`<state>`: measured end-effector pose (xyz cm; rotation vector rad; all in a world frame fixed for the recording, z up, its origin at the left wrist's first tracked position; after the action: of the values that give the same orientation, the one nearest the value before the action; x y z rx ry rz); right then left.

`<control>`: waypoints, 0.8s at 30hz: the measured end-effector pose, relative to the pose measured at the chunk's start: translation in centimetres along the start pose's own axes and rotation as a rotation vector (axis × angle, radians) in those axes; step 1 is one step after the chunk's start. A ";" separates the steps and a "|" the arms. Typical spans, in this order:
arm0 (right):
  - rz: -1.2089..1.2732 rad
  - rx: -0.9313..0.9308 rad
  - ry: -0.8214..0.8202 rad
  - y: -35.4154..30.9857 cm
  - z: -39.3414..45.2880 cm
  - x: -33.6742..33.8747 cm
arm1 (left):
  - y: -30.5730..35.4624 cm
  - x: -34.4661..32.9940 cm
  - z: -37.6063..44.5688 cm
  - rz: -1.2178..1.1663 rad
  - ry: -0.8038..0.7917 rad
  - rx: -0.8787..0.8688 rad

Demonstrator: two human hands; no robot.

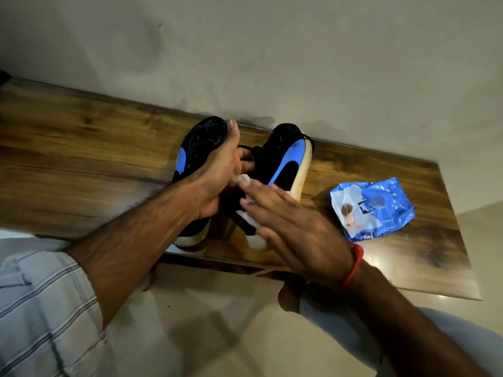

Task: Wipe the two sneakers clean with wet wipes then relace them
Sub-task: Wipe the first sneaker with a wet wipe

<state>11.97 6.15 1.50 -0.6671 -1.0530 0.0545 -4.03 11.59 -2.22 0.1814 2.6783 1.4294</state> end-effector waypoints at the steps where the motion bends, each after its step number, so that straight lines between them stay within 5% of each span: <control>1: 0.046 -0.021 0.038 0.5 -0.1 0.4 | 0.2 -0.1 0.1 -0.003 0.001 -0.011; 5: 0.236 -0.159 0.305 1.6 -0.4 2.2 | 0.8 -0.1 0.4 0.056 0.081 -0.073; 8: 0.137 -0.202 0.400 1.8 -0.2 2.7 | 1.0 -0.5 0.5 0.039 0.084 -0.085; 21: -0.030 -0.052 0.167 -0.3 0.6 0.7 | 0.3 -0.7 0.8 0.006 0.048 -0.017; 24: -0.066 -0.147 0.253 2.1 0.1 2.9 | 0.6 -0.7 0.8 -0.003 0.056 -0.056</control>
<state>13.89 8.94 2.68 -0.7505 -0.8389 -0.1630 -3.20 12.47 -2.08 0.1344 2.6774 1.5281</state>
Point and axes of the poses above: each hand's wrist, its own z-axis towards the middle knuckle, its own x-axis out of the back of the hand, y = z × x, the point moved 4 cm from there along z, towards the middle knuckle, and after that the axes turned 10 degrees about z, right-handed, at the moved point
